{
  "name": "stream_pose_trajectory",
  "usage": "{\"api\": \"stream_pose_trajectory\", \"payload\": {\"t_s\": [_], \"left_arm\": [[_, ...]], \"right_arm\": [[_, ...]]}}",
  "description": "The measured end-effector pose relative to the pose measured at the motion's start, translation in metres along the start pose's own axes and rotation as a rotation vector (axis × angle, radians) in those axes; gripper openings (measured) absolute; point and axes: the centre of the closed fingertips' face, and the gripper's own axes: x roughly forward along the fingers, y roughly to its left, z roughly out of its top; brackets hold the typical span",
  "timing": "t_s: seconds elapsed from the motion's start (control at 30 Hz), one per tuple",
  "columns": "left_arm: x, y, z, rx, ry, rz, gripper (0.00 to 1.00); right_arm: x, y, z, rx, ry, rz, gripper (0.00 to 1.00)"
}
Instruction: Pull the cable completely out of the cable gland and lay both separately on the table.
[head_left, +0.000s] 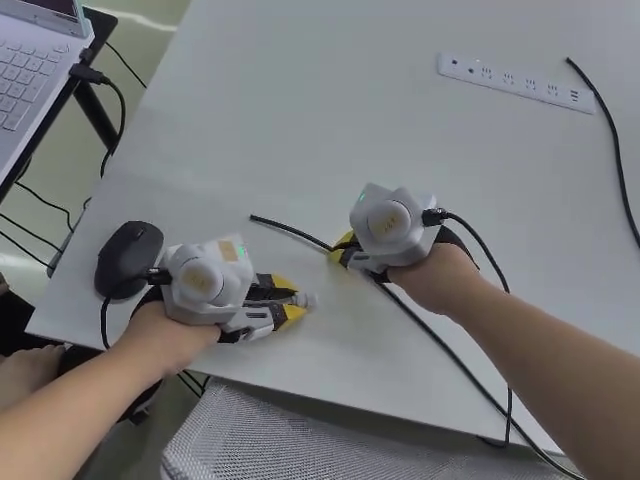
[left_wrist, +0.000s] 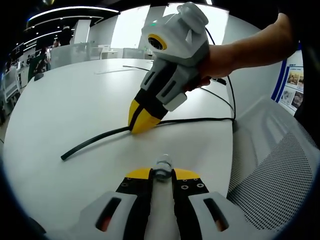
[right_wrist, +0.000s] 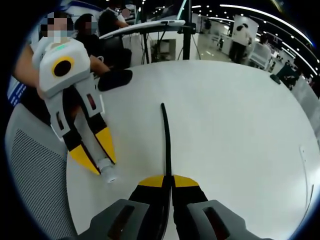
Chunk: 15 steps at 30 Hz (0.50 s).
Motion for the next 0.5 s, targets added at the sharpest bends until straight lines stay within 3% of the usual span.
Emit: {"api": "stream_pose_trajectory", "payload": {"t_s": [0.1,0.27,0.5], "left_arm": [[-0.0005,-0.0004,0.0007,0.011,0.002,0.009,0.16],[-0.0002,-0.002,0.0003,0.089,0.02,0.023,0.16],[-0.0002,-0.0008,-0.0003,0.093,0.022,0.031,0.16]], "right_arm": [[-0.0008,0.0007,0.0006,0.001,0.002,0.001,0.0],[0.0,0.0003,0.0004,0.009,0.0,-0.002,0.0],[-0.0003,0.0007,0.0006,0.014,-0.006,-0.001,0.0]]}}
